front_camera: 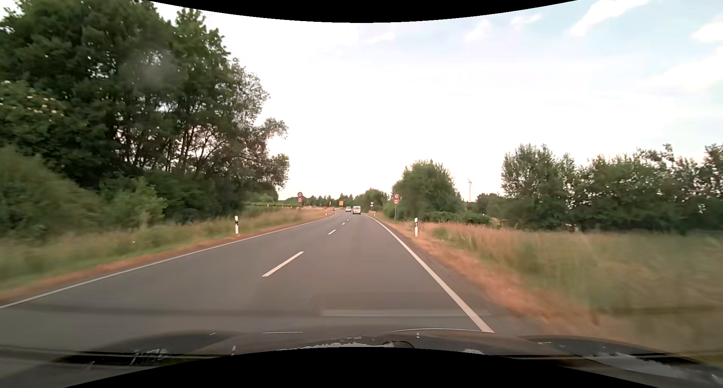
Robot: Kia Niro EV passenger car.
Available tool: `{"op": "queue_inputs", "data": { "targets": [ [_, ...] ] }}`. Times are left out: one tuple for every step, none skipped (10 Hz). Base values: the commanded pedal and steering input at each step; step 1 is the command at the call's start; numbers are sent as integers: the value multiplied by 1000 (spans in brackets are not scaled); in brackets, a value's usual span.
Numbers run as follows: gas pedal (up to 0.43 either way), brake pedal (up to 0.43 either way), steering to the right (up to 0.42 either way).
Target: Follow the waypoints while adhering to traffic rules and regulations
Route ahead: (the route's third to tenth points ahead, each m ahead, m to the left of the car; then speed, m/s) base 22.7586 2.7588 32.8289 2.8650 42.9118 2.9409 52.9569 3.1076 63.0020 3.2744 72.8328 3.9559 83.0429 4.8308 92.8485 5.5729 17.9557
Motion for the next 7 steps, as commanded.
{"op": "queue_inputs", "data": {
  "targets": [
    [110, 0, -5],
    [118, 0, -5],
    [118, 0, -5],
    [118, 0, -5],
    [130, 0, -5],
    [130, 0, -5],
    [130, 0, -5]
  ]
}}
